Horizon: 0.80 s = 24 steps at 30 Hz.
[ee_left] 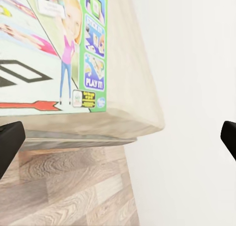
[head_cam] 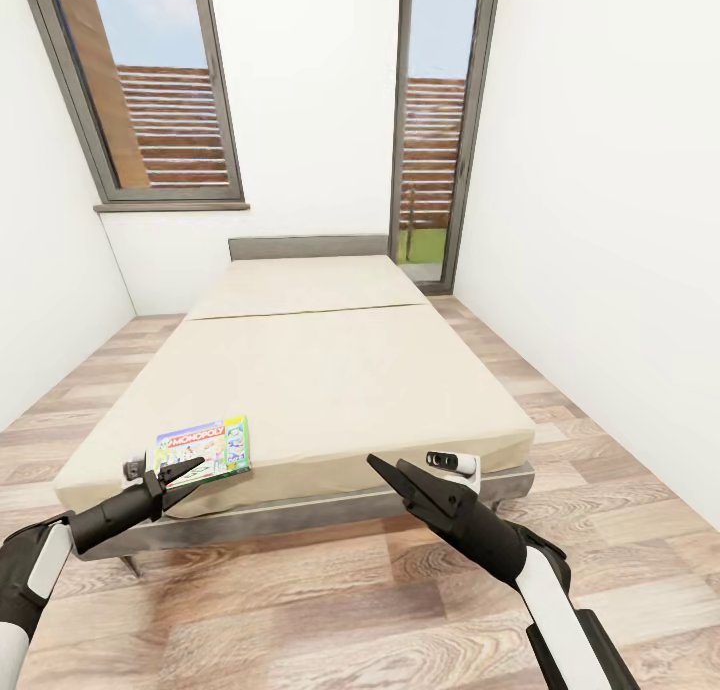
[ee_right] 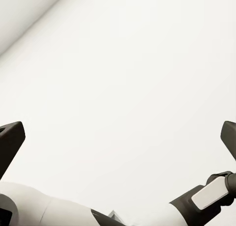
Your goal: Put all the toys in the child's room - the three board games (two on the bed and one on the table), the two jigsaw puzzles on the table, and the tennis ball on the table - inside the toy box on the table in the child's room.
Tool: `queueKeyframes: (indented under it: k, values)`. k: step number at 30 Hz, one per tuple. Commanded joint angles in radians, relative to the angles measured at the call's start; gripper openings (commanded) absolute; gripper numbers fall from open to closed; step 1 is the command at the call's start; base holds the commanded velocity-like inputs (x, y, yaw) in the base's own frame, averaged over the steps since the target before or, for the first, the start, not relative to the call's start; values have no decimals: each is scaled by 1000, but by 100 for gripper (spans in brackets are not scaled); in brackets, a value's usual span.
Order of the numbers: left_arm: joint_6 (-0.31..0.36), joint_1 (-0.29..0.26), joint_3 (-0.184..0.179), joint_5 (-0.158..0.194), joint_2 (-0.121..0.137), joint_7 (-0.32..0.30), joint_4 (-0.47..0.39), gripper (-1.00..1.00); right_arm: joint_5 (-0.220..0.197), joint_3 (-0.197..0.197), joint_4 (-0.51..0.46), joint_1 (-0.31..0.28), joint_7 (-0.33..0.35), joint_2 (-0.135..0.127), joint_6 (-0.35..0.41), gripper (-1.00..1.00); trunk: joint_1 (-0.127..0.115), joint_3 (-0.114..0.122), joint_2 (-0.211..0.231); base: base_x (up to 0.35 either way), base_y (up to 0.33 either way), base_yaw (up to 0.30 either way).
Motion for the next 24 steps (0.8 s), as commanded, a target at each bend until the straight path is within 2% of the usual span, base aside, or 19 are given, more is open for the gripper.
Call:
queueKeyframes:
  k: [1, 19, 24]
  values:
    - [7, -1, 1, 2, 1, -1, 0, 100, -5, 0, 0, -1, 0, 0, 6, 100, 0, -1, 0, 0, 0, 0]
    - [8, -1, 1, 2, 4, -4, 0, 100, -5, 0, 0, 0, 0, 0, 6, 100, 0, -1, 0, 0, 0, 0]
    - [11, -1, 1, 2, 8, -4, 0, 100, -5, 0, 0, 0, 0, 0, 6, 100, 2, -20, -2, 0, 0, 0]
